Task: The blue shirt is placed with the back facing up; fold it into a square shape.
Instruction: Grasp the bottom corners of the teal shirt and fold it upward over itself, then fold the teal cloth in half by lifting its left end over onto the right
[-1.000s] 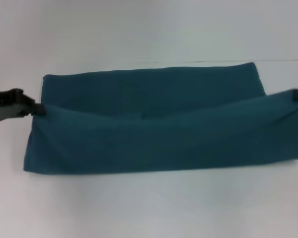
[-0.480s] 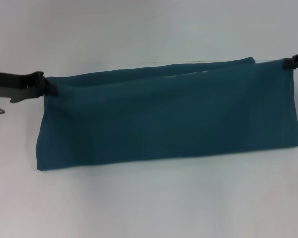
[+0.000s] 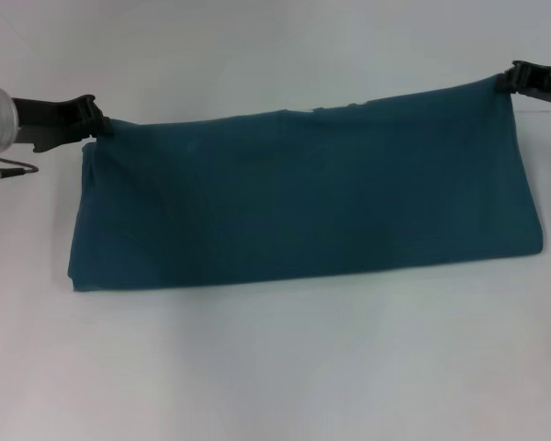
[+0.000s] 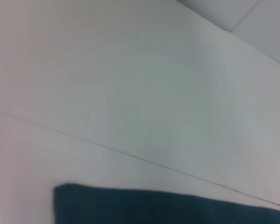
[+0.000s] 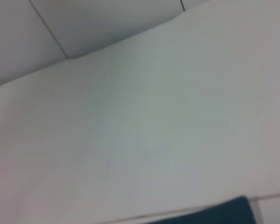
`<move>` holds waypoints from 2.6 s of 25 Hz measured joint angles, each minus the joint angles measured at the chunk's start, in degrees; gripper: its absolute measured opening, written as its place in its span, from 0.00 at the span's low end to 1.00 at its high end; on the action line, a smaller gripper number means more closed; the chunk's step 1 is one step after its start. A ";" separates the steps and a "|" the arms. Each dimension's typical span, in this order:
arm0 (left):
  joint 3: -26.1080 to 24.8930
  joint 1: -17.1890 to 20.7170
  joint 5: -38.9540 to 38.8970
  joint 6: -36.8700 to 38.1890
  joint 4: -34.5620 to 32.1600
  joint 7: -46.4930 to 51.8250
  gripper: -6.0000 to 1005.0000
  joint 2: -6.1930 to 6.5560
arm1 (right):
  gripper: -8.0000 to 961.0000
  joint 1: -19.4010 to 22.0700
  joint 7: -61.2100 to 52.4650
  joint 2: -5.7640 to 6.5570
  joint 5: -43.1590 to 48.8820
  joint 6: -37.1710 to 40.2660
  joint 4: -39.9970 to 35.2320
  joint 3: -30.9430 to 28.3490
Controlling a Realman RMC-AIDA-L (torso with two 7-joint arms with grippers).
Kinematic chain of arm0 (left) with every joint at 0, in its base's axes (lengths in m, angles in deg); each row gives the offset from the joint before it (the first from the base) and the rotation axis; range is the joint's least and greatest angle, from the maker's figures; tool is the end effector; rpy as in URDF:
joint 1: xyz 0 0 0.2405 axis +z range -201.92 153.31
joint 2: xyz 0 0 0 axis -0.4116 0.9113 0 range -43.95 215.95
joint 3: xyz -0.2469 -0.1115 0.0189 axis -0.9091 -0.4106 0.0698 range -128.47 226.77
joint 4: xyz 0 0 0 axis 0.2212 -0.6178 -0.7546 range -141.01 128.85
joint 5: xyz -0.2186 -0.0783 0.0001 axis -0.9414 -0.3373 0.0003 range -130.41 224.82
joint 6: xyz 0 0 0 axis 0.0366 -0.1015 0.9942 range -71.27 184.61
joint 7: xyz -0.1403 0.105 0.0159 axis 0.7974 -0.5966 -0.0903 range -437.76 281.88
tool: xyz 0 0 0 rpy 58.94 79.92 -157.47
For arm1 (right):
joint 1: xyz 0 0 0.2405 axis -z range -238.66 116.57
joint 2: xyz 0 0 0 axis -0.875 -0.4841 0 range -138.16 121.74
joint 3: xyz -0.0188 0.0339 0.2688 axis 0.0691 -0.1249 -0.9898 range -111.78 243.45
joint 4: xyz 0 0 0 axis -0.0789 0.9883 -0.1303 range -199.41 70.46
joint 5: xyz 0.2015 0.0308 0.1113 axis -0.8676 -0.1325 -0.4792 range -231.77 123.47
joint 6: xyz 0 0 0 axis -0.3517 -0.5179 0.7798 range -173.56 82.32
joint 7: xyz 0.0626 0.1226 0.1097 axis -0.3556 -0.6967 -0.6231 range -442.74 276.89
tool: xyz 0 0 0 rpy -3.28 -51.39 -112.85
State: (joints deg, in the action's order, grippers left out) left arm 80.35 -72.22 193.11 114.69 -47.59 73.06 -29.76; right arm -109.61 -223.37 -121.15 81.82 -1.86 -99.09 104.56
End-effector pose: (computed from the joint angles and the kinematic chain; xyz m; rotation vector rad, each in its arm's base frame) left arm -0.2780 0.5098 0.0367 -1.8157 -1.6284 -0.4422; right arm 0.2775 0.5391 0.0461 -1.8142 1.3764 0.4556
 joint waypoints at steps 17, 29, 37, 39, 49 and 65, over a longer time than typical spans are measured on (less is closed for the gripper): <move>2.67 -0.06 0.37 -7.57 0.31 4.04 0.04 -0.84 | 0.11 -4.58 -4.20 -0.61 4.53 -11.40 4.80 7.11; 2.60 -0.84 -0.09 -12.65 4.30 3.67 0.06 -1.17 | 0.12 -4.65 -4.13 -0.69 4.57 -12.88 6.29 7.25; 2.72 -1.31 -0.80 -14.70 3.95 3.56 0.08 -1.55 | 0.12 -4.61 -4.27 -0.70 4.57 -13.18 6.03 7.24; 2.72 -1.42 -0.81 -14.96 3.96 3.68 0.09 -1.55 | 0.13 -4.59 -4.39 -0.70 4.57 -13.30 5.96 7.24; 2.69 -1.69 -0.89 -17.02 4.88 3.92 0.11 -1.49 | 0.13 -5.56 -4.49 0.70 4.57 -12.33 7.63 7.80; 2.45 4.22 -8.41 -10.32 -0.51 3.26 0.47 -2.65 | 0.58 3.78 -5.69 3.65 -2.10 11.34 -5.09 2.08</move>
State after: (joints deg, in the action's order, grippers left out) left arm 82.80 -68.00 184.69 104.37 -48.10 76.32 -32.41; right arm -105.83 -229.06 -117.50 79.72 9.48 -104.18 106.64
